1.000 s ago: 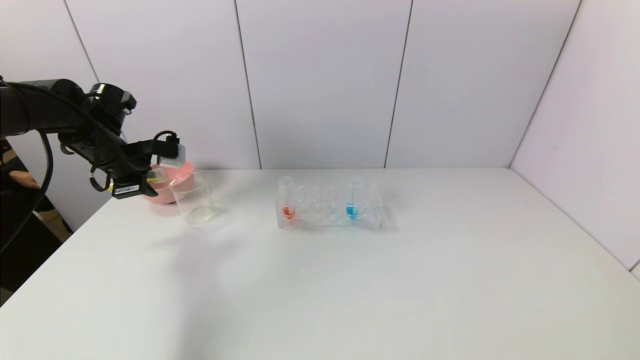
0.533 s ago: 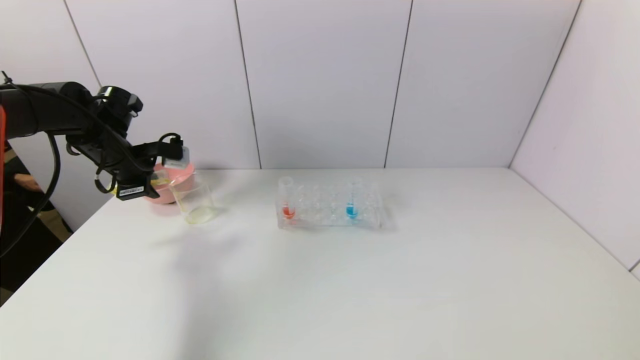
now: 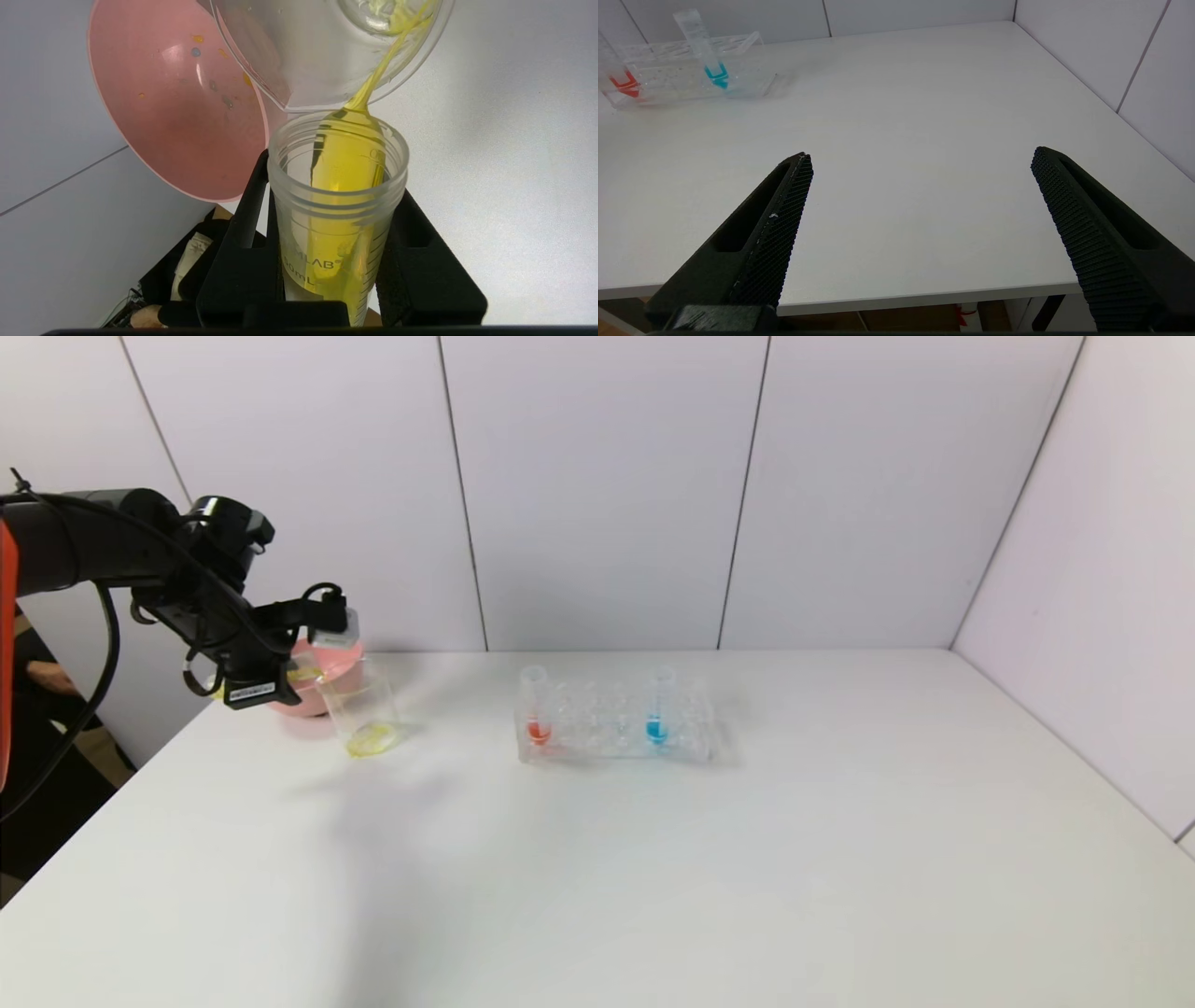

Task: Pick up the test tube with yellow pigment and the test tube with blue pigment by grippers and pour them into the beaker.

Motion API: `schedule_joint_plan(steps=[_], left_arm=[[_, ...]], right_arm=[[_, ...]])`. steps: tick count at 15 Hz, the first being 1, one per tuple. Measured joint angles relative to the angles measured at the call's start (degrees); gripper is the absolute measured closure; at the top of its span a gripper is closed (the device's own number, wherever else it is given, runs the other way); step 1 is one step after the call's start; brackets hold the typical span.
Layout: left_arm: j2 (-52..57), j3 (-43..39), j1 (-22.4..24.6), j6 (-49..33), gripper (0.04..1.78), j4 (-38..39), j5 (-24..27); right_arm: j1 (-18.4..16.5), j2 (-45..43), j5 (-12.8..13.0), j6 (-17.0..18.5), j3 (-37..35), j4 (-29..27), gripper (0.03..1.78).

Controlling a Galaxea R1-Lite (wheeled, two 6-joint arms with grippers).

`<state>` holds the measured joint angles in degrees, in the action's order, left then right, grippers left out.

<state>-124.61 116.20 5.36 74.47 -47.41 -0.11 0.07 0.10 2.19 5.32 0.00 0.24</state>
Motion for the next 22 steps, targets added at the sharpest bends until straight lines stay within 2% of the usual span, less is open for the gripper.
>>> schedule_joint_plan(steps=[13,22], left_arm=[[-0.05,0.00,-0.94,-1.43,1.28,-1.35,-3.27],[-0.05,0.00,-1.18,-3.00,1.28,-2.23,-3.50]], right_arm=[[0.00,0.00,0.00,-0.06,0.00,0.00,0.10],[0.00,0.00,0.00,-0.06,0.00,0.00,0.10]])
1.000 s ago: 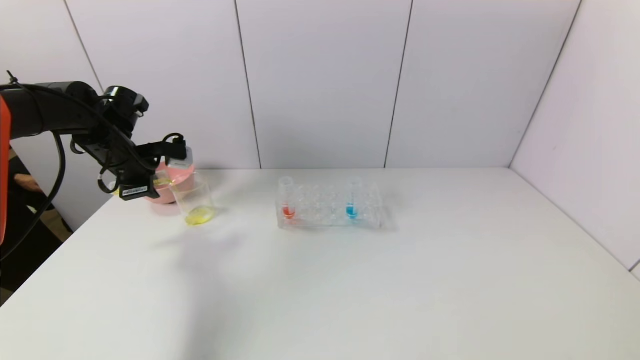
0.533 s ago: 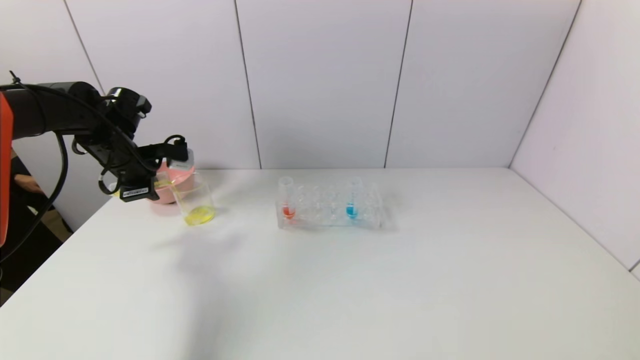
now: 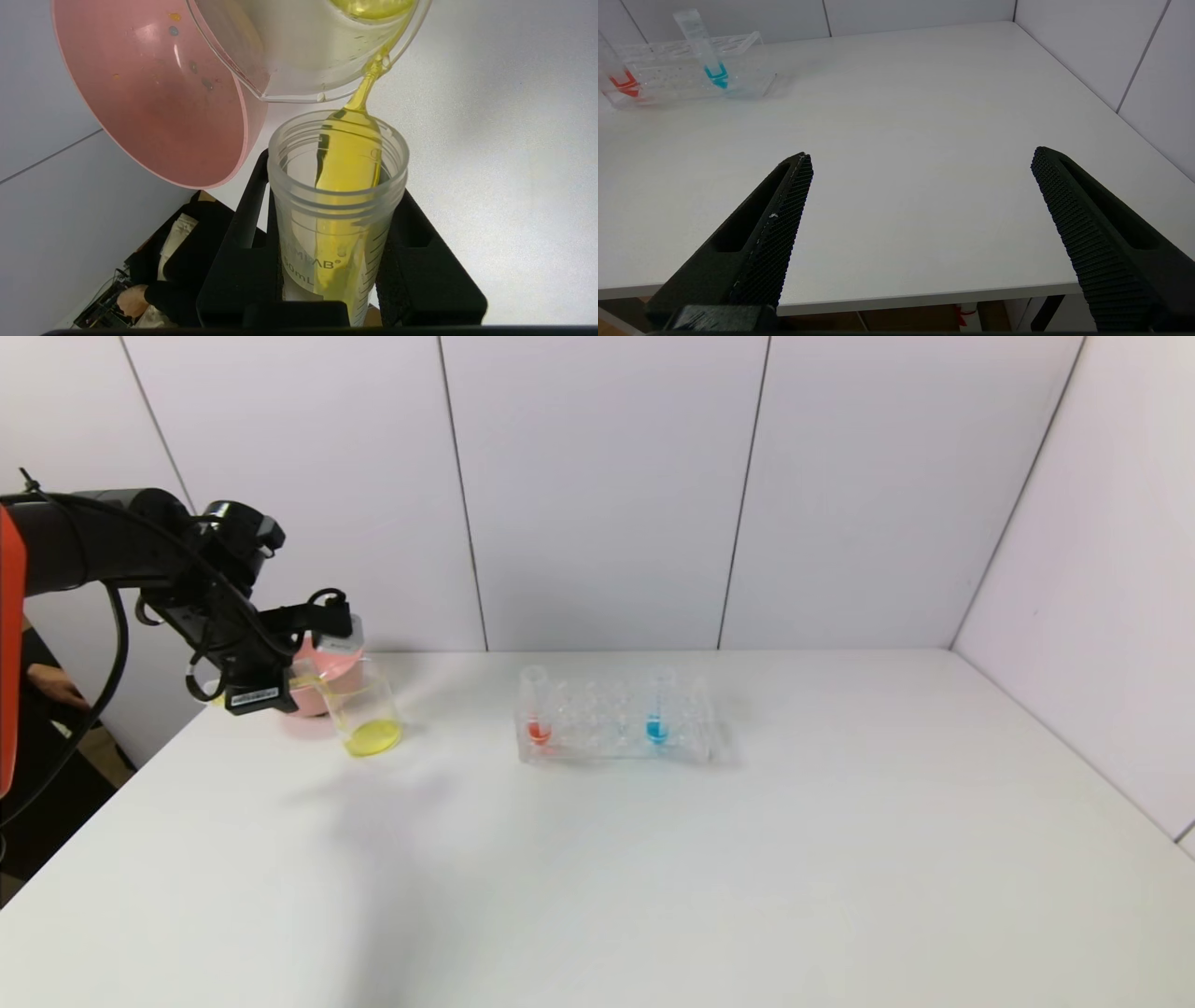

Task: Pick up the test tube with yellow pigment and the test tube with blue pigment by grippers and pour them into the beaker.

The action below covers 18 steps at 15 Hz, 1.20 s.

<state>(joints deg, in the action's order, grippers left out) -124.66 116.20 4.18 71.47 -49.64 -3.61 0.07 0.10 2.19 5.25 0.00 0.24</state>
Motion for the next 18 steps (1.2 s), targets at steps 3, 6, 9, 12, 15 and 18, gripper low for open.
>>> schedule_joint_plan(steps=[3,6,9,12,15,18], left_arm=[[0.05,0.00,-0.09,0.02,1.28,0.00,-0.11],[0.11,0.00,-0.13,0.02,1.28,0.00,-1.02],[0.18,0.00,-0.24,0.02,1.28,0.06,-1.34],[0.18,0.00,-0.50,0.00,1.28,0.09,-2.76],[0.16,0.00,-0.74,0.00,1.28,0.09,-3.35],[0.02,0.00,-0.94,-0.45,1.28,0.09,-3.39]], right_arm=[[0.00,0.00,0.00,-0.02,0.00,0.00,0.10],[0.00,0.00,0.00,-0.02,0.00,-0.02,0.10],[0.00,0.00,0.00,0.00,0.00,0.00,0.10],[0.00,0.00,-0.02,-0.02,0.00,0.00,0.10],[0.00,0.00,0.00,0.00,0.00,-0.02,0.10],[0.00,0.00,0.00,0.00,0.00,-0.02,0.10]])
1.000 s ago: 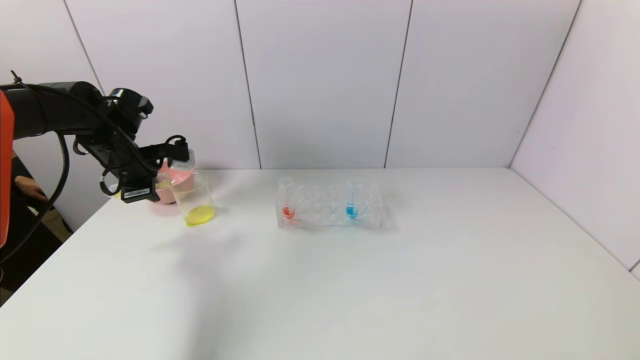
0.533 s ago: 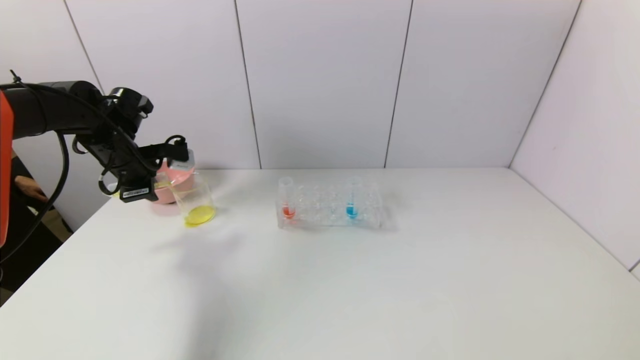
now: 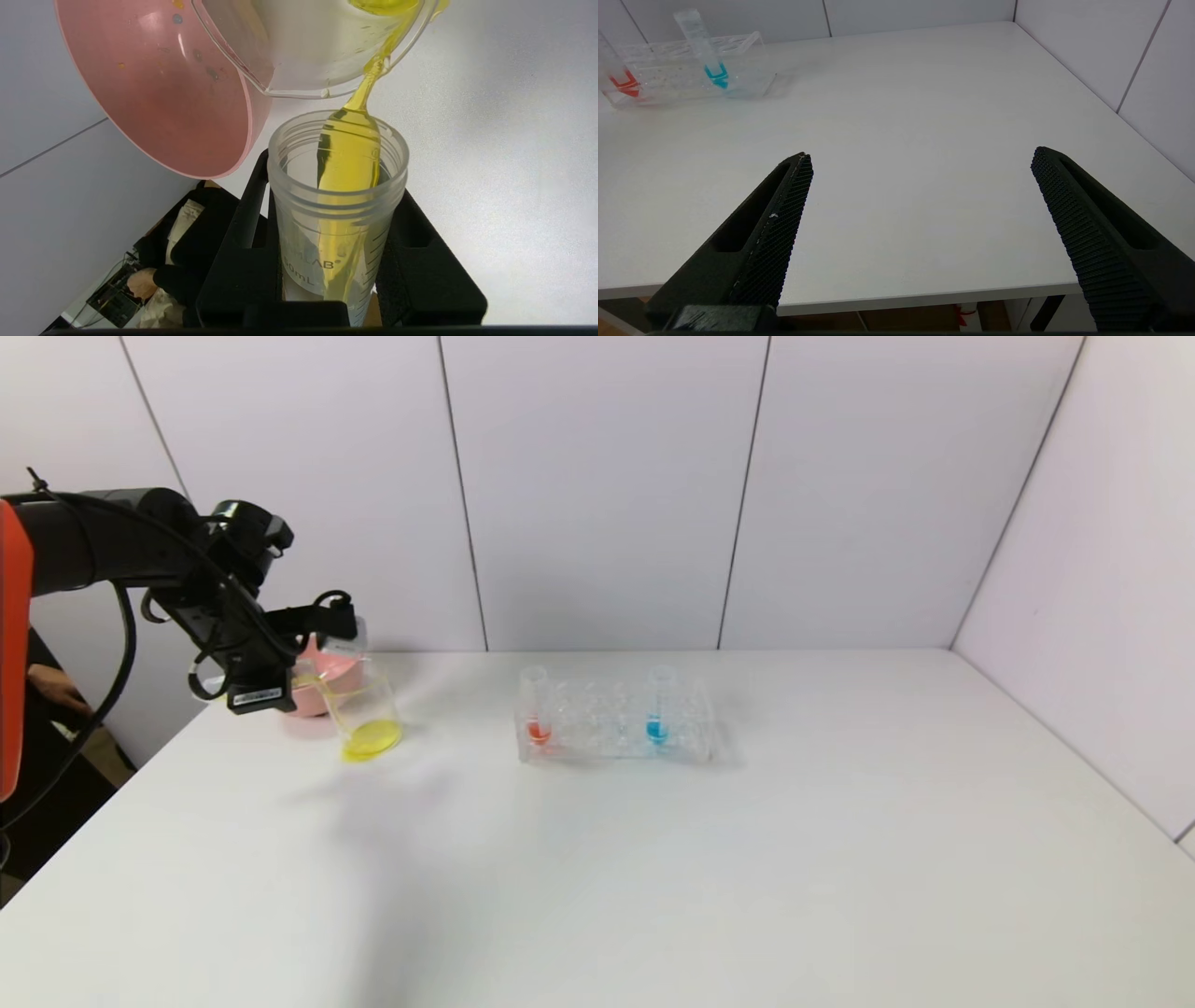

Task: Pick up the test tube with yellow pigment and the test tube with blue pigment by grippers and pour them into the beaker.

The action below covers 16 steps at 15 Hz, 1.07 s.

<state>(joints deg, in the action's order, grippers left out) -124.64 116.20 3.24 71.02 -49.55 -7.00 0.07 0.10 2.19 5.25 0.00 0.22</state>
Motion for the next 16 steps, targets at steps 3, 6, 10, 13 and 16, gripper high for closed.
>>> schedule_joint_plan(steps=[3,6,10,13,16], left_arm=[[-0.26,0.00,-0.27,-1.10,1.28,0.00,-0.63],[-0.37,0.00,-0.82,-1.38,1.28,-0.05,-3.06],[-0.41,0.00,-0.94,-1.54,1.28,-0.28,-3.13],[-0.48,0.00,-1.01,-1.62,1.28,-0.63,-3.28],[-0.50,0.00,-1.05,-1.82,1.28,-1.13,-3.39]], right_arm=[[0.00,0.00,0.00,0.00,0.00,0.02,0.10],[0.00,0.00,0.00,0.00,0.00,0.07,0.10],[0.00,0.00,0.00,0.00,0.00,0.09,0.10],[-0.02,0.00,-0.02,0.00,0.00,0.07,0.10],[0.00,0.00,-0.02,-0.02,0.00,0.07,0.10]])
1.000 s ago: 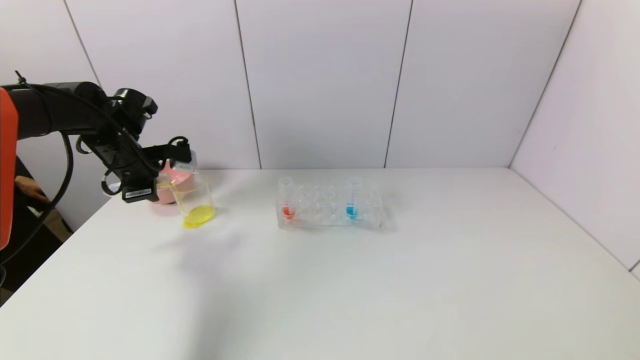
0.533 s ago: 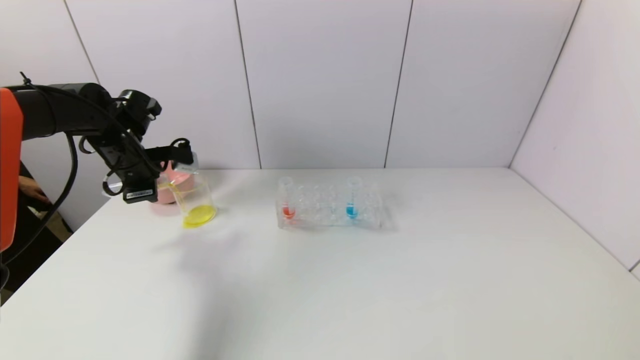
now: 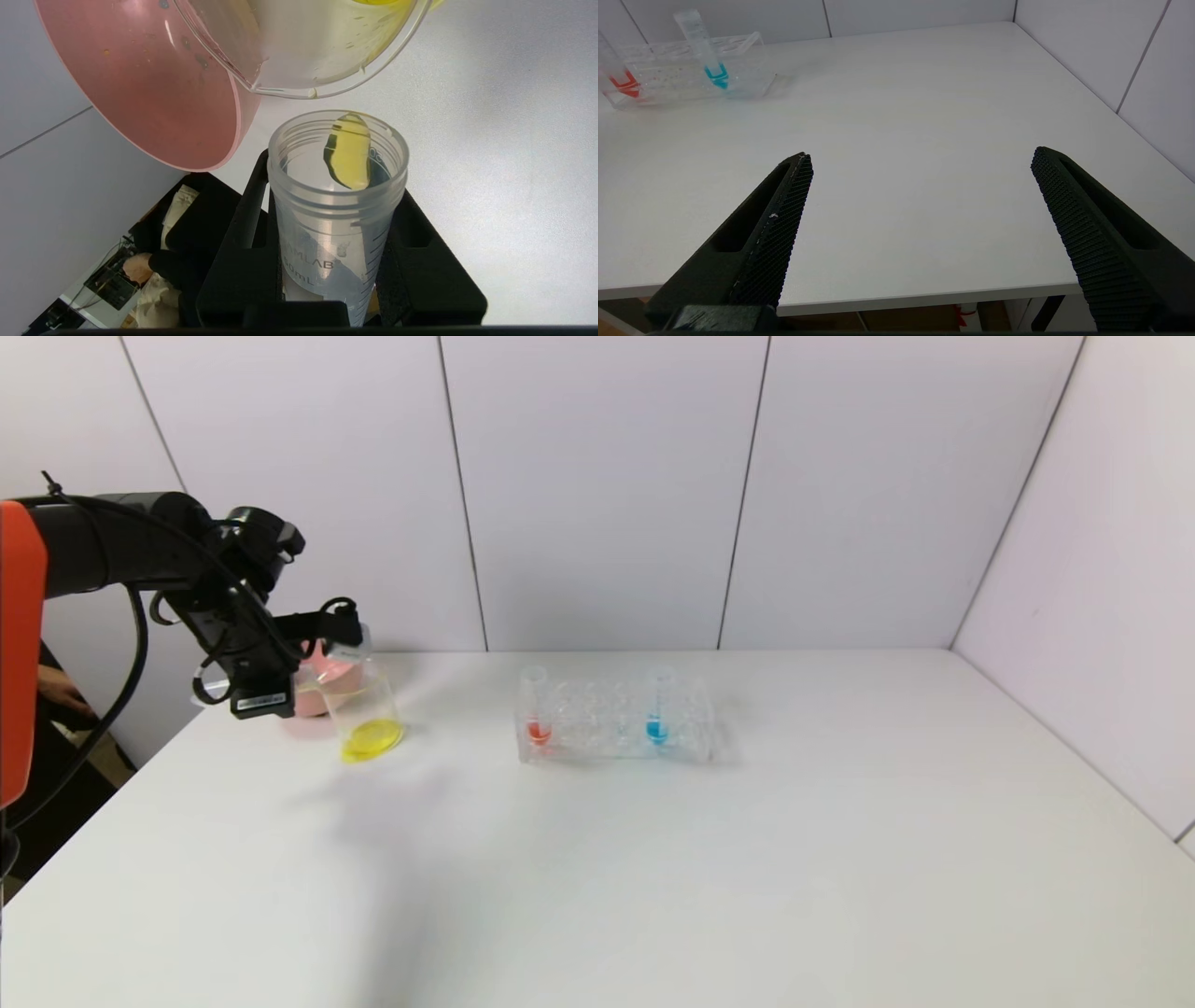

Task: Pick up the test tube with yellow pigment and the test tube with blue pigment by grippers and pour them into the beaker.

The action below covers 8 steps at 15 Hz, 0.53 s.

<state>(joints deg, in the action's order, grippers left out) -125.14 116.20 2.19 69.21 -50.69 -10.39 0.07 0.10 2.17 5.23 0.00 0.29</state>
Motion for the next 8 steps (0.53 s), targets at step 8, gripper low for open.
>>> schedule_joint_plan(steps=[8], left_arm=[[0.55,0.00,-0.11,-2.39,1.28,-0.50,0.41]], right_arm=[[0.00,0.00,0.02,0.02,0.00,-0.02,0.10]])
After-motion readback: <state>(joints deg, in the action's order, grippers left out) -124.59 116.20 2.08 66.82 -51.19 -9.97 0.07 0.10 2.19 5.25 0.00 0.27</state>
